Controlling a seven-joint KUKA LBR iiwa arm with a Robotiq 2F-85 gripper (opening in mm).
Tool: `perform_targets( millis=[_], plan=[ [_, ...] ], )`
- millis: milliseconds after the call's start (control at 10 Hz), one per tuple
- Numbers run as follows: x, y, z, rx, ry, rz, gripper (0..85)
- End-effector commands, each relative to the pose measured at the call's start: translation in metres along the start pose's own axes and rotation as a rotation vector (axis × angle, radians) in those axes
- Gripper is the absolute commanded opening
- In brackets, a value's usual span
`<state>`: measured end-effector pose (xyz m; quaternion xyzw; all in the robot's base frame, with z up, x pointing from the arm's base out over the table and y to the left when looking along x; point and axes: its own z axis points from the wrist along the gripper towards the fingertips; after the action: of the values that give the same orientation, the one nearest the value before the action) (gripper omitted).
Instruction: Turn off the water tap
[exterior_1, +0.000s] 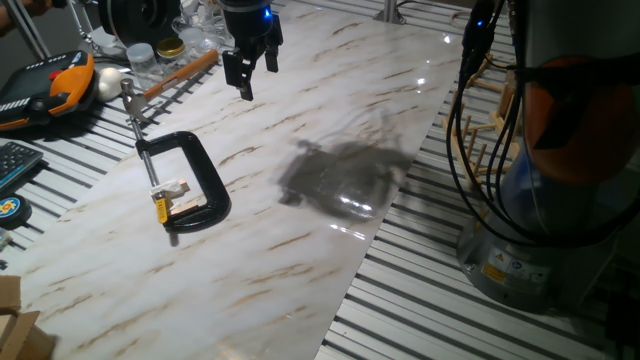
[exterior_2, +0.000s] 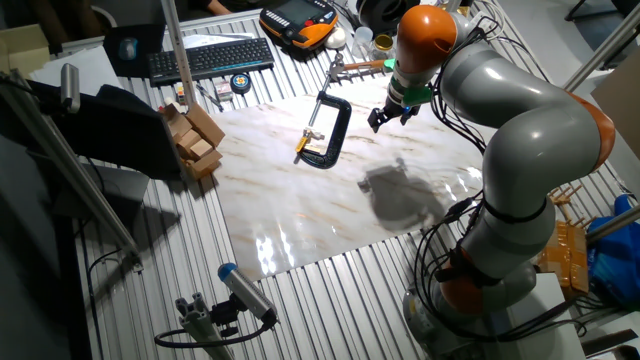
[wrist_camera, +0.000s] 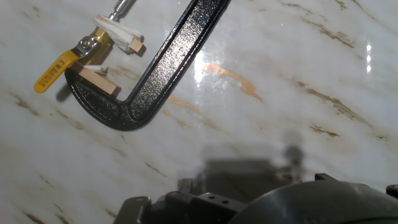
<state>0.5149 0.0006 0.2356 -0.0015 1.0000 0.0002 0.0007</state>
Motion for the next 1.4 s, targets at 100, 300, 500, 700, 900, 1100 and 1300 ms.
perform_targets(
  millis=[100, 300, 500, 700, 900, 1100, 1300],
  plan=[
    [0.000, 0.001, -0.003, -0.025, 0.031, -0.033, 0.0],
    [0.001, 0.002, -0.003, -0.020, 0.031, -0.032, 0.0],
    [0.001, 0.003, -0.003, -0.020, 0.025, -0.029, 0.0],
    [0.000, 0.004, -0.003, -0.020, 0.024, -0.025, 0.0],
    [0.000, 0.007, -0.001, -0.018, 0.022, -0.016, 0.0],
    [0.000, 0.010, 0.004, -0.020, 0.021, -0.007, 0.0],
    [-0.001, 0.015, 0.011, -0.027, 0.020, 0.008, 0.0]
  ],
)
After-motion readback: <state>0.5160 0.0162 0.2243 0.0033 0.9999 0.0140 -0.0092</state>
